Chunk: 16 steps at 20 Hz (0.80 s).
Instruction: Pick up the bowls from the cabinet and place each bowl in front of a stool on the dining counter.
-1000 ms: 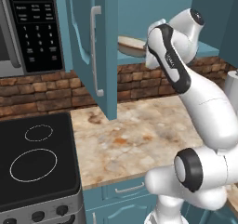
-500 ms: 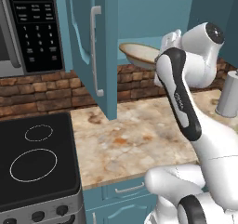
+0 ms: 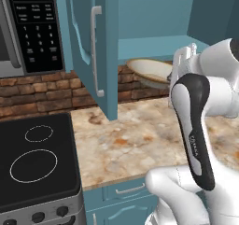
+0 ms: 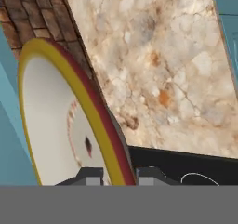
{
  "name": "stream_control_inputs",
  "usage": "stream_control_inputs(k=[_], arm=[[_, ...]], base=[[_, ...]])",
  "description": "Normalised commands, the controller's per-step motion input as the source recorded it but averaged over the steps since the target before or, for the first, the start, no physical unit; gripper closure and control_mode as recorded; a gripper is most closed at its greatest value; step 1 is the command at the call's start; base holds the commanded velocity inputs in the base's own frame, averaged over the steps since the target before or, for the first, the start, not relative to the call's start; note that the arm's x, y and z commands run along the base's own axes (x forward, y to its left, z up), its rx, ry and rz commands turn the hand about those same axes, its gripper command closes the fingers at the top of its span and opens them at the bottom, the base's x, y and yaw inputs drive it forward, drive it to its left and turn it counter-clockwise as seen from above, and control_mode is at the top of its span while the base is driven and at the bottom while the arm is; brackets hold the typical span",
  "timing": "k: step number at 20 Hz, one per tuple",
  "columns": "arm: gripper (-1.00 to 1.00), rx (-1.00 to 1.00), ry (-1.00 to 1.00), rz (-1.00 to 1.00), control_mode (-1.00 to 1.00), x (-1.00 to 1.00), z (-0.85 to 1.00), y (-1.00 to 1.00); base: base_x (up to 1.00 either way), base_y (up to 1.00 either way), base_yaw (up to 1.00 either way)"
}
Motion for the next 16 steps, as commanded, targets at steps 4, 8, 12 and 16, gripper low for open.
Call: stream_control_inputs(k=[4, 8, 12, 16], arm=[[1.0, -0.08, 0.14, 0.0, -1.0, -1.0, 0.0, 0.0], [1.0, -0.02, 0.2, 0.0, -1.0, -0.91, 0.0, 0.0], [1.0, -0.01, 0.21, 0.0, -1.0, -0.82, 0.0, 0.0], [1.0, -0.02, 0.15, 0.01, -1.0, -0.53, 0.0, 0.0]], base=[[0.0, 0.0, 0.0], [0.0, 0.0, 0.0], [0.0, 0.0, 0.0], [0.0, 0.0, 0.0]])
